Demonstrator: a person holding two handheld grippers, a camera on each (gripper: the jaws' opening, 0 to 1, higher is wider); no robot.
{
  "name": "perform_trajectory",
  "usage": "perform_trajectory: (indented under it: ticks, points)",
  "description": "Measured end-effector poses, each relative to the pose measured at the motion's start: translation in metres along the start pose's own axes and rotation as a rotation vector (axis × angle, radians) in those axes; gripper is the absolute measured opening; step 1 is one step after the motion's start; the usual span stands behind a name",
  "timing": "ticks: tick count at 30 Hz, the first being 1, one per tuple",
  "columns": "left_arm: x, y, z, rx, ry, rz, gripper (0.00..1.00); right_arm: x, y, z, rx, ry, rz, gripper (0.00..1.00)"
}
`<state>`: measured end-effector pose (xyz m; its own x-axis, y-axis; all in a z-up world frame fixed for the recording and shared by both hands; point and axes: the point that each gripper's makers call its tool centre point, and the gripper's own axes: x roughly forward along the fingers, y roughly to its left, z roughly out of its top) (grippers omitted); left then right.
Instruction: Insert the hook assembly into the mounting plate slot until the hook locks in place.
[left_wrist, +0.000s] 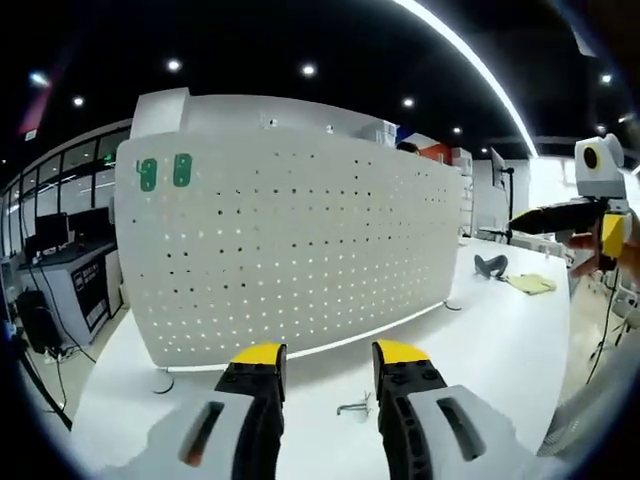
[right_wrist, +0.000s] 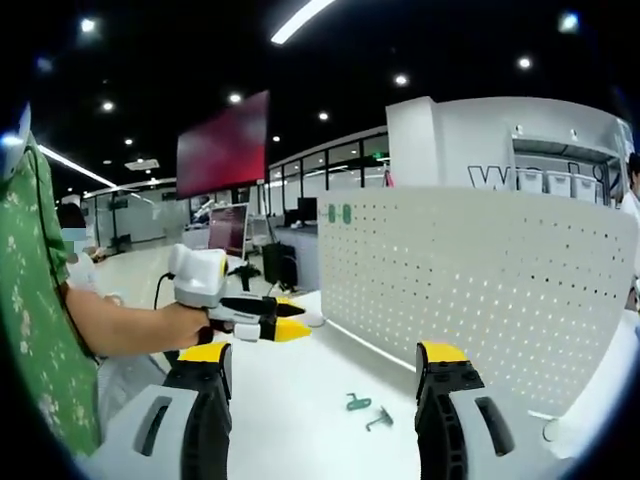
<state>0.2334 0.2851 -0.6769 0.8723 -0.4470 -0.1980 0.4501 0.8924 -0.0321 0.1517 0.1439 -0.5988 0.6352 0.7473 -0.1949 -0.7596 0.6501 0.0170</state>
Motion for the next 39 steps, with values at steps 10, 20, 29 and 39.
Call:
perform_trajectory:
  ticks: [10, 20, 29, 39]
  points:
    - [-0.001, -0.012, -0.027, 0.02, 0.034, -0.029, 0.33, -0.001, 0.001, -0.018, -0.007, 0.048, -0.001, 0.76]
    - [-0.001, -0.02, -0.032, 0.039, 0.048, -0.054, 0.33, -0.002, -0.005, -0.031, 0.012, 0.066, -0.008, 0.75]
    - [0.002, -0.026, -0.038, 0.049, 0.067, -0.085, 0.33, 0.003, -0.017, -0.051, 0.028, 0.102, -0.009, 0.69]
    - [0.004, -0.037, -0.059, 0.045, 0.155, -0.191, 0.32, 0.015, -0.03, -0.082, 0.045, 0.181, 0.003, 0.68]
